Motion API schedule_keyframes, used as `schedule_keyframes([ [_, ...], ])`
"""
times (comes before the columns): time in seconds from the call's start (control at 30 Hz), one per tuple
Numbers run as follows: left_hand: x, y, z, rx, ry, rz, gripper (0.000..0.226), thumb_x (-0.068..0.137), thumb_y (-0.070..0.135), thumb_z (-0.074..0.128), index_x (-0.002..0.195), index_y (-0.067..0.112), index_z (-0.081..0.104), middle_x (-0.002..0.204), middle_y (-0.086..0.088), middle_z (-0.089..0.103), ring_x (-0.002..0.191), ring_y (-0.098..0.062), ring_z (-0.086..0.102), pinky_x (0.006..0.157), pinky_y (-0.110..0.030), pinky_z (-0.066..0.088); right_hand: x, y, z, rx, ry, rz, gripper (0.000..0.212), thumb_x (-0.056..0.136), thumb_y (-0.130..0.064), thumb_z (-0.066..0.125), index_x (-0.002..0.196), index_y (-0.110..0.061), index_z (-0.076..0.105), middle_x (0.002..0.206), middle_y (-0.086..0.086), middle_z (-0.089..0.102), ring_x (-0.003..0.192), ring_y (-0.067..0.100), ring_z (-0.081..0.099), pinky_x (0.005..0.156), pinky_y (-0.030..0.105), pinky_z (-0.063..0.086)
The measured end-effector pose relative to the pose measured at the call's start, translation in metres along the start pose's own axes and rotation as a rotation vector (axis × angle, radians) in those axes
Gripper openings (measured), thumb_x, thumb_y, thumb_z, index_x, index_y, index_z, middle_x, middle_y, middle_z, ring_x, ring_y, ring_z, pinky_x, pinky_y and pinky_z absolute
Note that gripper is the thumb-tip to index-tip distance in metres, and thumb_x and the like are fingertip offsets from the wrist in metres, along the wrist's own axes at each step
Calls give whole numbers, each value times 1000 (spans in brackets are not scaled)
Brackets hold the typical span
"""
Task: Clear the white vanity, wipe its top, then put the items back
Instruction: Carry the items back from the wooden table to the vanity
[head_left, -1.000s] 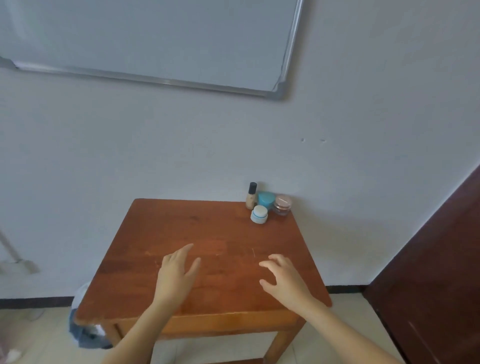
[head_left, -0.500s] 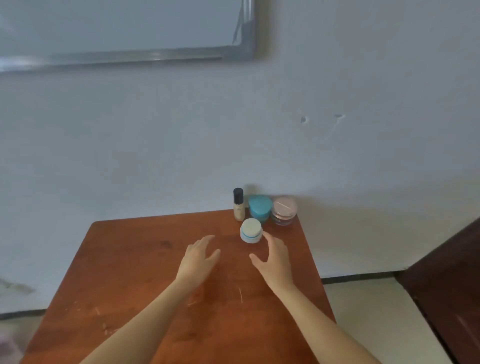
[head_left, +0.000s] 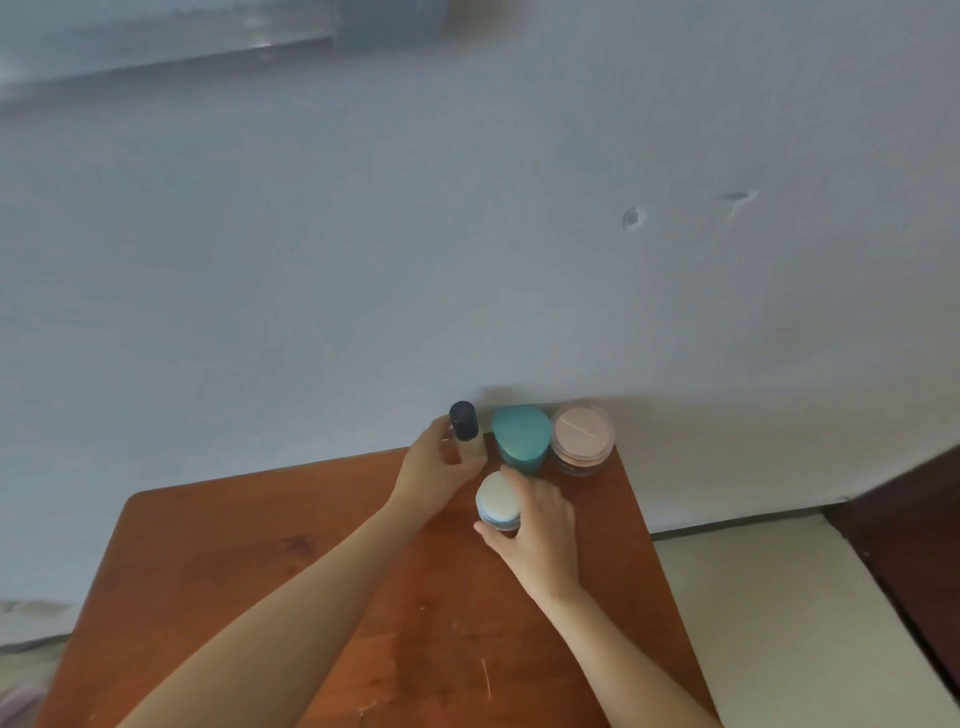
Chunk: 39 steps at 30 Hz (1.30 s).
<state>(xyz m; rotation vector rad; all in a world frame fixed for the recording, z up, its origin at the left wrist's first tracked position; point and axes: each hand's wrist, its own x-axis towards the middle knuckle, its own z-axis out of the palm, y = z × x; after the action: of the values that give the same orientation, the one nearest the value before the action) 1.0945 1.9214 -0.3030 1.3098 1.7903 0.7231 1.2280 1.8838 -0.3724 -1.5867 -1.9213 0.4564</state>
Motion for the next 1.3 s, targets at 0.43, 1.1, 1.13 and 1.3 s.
schedule_keyframes([
  [0.43,-8,-27,-9,-51,94,-31,17,84,20,62,94,11,51,76,1,55,74,-17,52,63,-25,38,0,0,3,-22,27,21,57,62,-37,79,112,-23,55,101,-5,64,99,21,58,82,34,44],
  [1.1,-94,-54,-84,-75,135,96,21,88,20,57,104,17,44,84,11,54,77,-7,54,63,-16,42,-31,-31,-30,134,-143,215,58,67,-23,77,120,-20,52,110,-3,56,107,20,51,93,35,42],
  [1.13,-94,-55,-87,-85,108,117,20,88,19,57,103,18,44,83,12,54,78,-9,54,62,-16,42,-41,-36,-38,177,-145,238,60,69,-20,77,122,-20,49,114,-5,53,109,18,49,92,31,42],
  [1.3,-101,-57,-109,-144,-166,292,18,80,34,59,85,20,48,78,3,61,77,-17,61,65,-25,44,-100,-74,-76,236,40,292,60,70,-12,77,113,-32,40,112,-16,49,105,7,49,84,10,37],
])
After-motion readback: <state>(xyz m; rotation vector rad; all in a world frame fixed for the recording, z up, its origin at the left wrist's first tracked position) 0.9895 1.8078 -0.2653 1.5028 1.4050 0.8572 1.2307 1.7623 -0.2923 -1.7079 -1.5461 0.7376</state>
